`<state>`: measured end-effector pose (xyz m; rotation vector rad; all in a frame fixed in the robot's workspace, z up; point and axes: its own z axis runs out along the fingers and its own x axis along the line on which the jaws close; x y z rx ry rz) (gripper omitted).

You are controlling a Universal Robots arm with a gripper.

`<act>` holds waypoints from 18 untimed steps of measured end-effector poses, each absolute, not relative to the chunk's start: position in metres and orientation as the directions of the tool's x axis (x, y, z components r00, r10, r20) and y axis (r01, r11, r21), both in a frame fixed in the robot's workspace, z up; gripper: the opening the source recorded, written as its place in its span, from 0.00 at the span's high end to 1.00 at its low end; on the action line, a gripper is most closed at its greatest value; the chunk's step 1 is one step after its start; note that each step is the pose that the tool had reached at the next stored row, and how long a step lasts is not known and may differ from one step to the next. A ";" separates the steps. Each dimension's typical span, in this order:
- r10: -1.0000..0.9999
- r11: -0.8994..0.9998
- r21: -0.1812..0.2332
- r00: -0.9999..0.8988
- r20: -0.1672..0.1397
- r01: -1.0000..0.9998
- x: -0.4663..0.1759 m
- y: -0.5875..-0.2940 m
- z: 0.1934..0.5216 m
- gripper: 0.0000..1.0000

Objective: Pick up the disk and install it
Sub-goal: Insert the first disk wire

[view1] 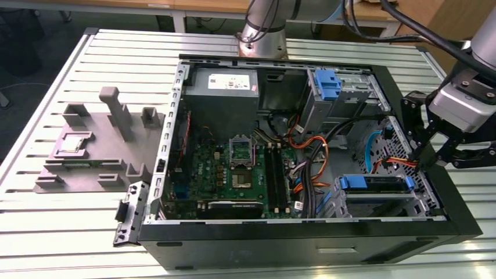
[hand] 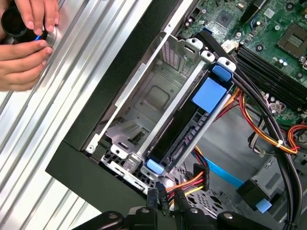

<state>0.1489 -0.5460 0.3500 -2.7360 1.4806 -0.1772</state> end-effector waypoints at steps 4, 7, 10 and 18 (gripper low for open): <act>-0.823 -0.567 -0.075 0.561 0.091 -0.820 0.149 -0.547 0.349 0.72; -0.818 -0.575 -0.075 0.569 0.091 -0.815 0.149 -0.547 0.349 0.72; -0.815 -0.578 -0.075 0.572 0.091 -0.813 0.149 -0.547 0.348 0.80; -0.813 -0.581 -0.080 0.574 0.094 -0.810 0.142 -0.547 0.350 0.83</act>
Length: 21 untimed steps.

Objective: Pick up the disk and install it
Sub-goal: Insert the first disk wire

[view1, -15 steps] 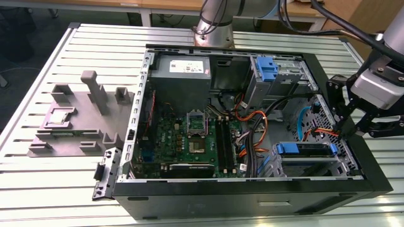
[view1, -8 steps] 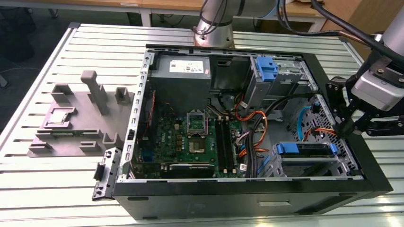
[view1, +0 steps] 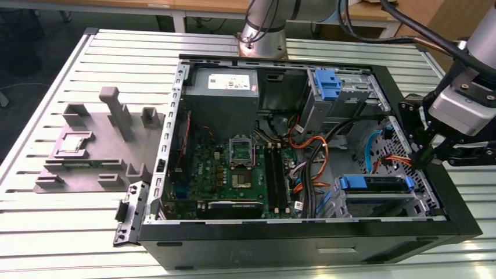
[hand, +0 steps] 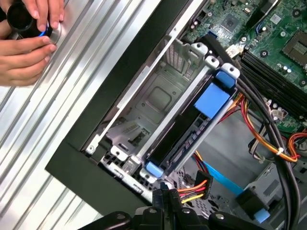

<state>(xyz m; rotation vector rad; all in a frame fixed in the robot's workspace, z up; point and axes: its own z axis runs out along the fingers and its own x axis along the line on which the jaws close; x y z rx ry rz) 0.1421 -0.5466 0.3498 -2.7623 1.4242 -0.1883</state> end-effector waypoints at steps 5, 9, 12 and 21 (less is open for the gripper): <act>-0.840 -0.542 -0.082 0.535 0.095 -0.836 0.137 -0.547 0.350 0.83; -0.876 -0.481 -0.082 0.473 0.096 -0.873 0.137 -0.547 0.349 0.83; -0.884 -0.465 -0.083 0.458 0.094 -0.881 0.129 -0.547 0.349 0.83; -0.935 -0.351 -0.083 0.343 0.094 -0.933 0.126 -0.546 0.347 0.83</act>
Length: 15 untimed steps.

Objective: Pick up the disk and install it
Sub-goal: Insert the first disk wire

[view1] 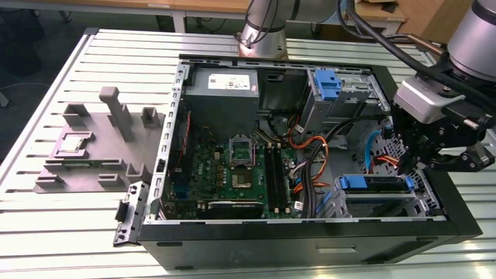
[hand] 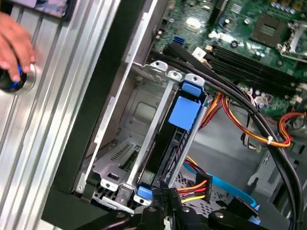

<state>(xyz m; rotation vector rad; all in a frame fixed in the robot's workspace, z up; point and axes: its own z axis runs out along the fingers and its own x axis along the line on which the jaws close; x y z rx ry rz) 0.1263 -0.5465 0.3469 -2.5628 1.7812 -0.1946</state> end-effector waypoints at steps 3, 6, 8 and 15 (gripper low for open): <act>-0.950 -0.306 -0.083 0.299 0.093 -0.948 0.126 -0.547 0.347 0.83; -0.952 -0.300 -0.083 0.292 0.092 -0.950 0.126 -0.546 0.347 0.83; -0.952 -0.299 -0.083 0.292 0.092 -0.950 0.126 -0.546 0.347 0.83; -0.963 -0.261 -0.083 0.253 0.092 -0.962 0.126 -0.545 0.346 0.83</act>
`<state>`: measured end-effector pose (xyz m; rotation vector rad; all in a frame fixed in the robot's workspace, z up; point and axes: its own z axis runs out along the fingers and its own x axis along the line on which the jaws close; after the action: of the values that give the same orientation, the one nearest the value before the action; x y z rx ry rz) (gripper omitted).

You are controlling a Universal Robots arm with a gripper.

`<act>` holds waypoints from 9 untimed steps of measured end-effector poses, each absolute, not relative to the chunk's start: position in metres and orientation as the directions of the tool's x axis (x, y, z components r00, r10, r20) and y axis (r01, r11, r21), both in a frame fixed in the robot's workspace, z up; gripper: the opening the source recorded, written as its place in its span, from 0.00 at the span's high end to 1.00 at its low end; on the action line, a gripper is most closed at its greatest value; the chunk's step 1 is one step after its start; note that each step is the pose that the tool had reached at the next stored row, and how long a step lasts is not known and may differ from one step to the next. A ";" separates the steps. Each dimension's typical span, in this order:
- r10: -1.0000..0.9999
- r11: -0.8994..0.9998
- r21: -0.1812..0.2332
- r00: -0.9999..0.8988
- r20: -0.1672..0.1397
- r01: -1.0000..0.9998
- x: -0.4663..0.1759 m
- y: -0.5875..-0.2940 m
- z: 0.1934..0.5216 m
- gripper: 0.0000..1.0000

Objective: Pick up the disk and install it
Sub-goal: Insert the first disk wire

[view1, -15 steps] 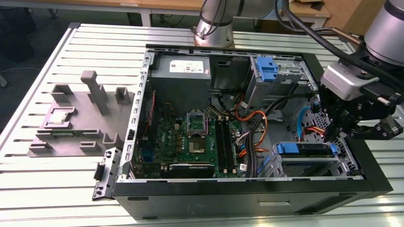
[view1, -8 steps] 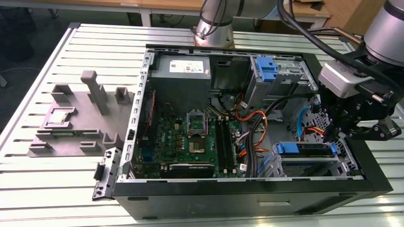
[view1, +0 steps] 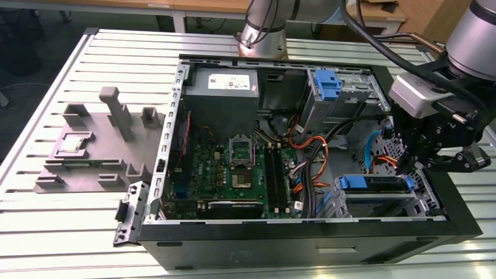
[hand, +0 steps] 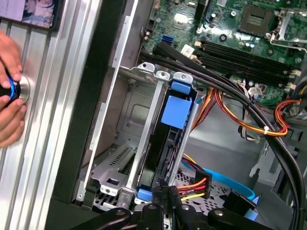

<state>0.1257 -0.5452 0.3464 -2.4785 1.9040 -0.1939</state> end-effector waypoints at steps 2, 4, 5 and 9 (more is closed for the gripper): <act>-0.969 -0.235 -0.083 0.228 0.092 -0.968 0.126 -0.545 0.346 0.83; -0.975 -0.211 -0.083 0.204 0.091 -0.974 0.126 -0.545 0.346 0.83; -0.977 -0.201 -0.083 0.193 0.091 -0.976 0.126 -0.545 0.346 0.83; -0.980 -0.182 -0.083 0.175 0.091 -0.980 0.123 -0.545 0.345 0.83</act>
<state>0.1227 -0.5452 0.3454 -2.4034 2.0056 -0.1931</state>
